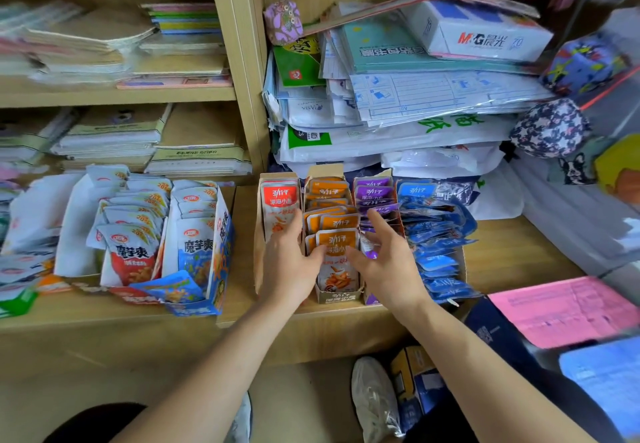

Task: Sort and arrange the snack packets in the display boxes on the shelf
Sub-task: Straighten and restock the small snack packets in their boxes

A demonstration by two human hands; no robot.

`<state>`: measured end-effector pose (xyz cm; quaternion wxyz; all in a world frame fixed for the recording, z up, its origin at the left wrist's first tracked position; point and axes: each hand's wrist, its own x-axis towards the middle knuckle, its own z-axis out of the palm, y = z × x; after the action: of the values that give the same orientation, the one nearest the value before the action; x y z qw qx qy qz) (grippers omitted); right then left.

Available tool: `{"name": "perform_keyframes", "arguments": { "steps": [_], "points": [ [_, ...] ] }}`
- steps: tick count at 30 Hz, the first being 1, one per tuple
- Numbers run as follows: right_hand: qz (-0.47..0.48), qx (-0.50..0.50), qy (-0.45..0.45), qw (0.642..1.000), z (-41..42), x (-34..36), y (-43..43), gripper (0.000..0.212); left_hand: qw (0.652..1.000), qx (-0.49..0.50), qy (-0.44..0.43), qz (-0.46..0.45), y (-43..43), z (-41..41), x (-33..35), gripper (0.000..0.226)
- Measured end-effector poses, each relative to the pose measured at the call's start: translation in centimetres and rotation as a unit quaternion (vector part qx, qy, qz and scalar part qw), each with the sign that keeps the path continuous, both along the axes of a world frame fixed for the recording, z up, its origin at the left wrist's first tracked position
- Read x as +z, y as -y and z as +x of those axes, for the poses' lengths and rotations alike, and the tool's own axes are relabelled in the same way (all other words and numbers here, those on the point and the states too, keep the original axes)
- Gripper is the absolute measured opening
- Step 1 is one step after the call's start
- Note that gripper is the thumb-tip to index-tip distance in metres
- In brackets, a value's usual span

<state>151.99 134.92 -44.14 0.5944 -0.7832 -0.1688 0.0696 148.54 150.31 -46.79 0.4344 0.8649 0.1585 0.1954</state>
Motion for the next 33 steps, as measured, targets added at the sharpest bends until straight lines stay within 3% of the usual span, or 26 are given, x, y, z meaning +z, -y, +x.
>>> {"name": "perform_keyframes", "arguments": {
  "steps": [7, 12, 17, 21, 25, 30, 33],
  "points": [
    [-0.006, 0.051, -0.013, 0.999, 0.9, -0.4, -0.6, 0.055, 0.999, -0.008, 0.006, 0.031, 0.0, 0.7, -0.7, 0.065],
    [-0.113, -0.048, 0.156, 0.98, 3.0, -0.3, -0.4, 0.034, 1.0, -0.015, 0.011, -0.019, -2.5, 1.1, 0.8, 0.039],
    [-0.255, -0.032, 0.291, 0.922, 6.7, 0.1, -0.8, 0.01, 0.999, -0.03, 0.026, -0.021, -4.8, 3.1, 1.5, 0.022],
    [-0.324, 0.018, 0.27, 0.907, 9.3, 1.1, -1.6, 0.014, 0.997, -0.07, -0.012, -0.016, -6.1, 4.5, 1.6, 0.019],
    [-0.314, 0.056, 0.251, 0.914, 10.6, 1.4, -2.0, 0.013, 0.99, -0.131, -0.018, 0.048, -6.4, 5.2, 2.0, 0.017],
    [-0.239, 0.066, 0.256, 0.934, 11.5, 1.9, -2.2, 0.012, 0.99, -0.131, 0.042, 0.017, -7.3, 6.0, 2.8, 0.016],
    [-0.271, 0.091, 0.263, 0.921, 11.4, 1.3, -2.1, 0.011, 0.983, -0.172, -0.019, 0.057, -7.8, 6.0, 2.8, 0.017]
  ]
}}
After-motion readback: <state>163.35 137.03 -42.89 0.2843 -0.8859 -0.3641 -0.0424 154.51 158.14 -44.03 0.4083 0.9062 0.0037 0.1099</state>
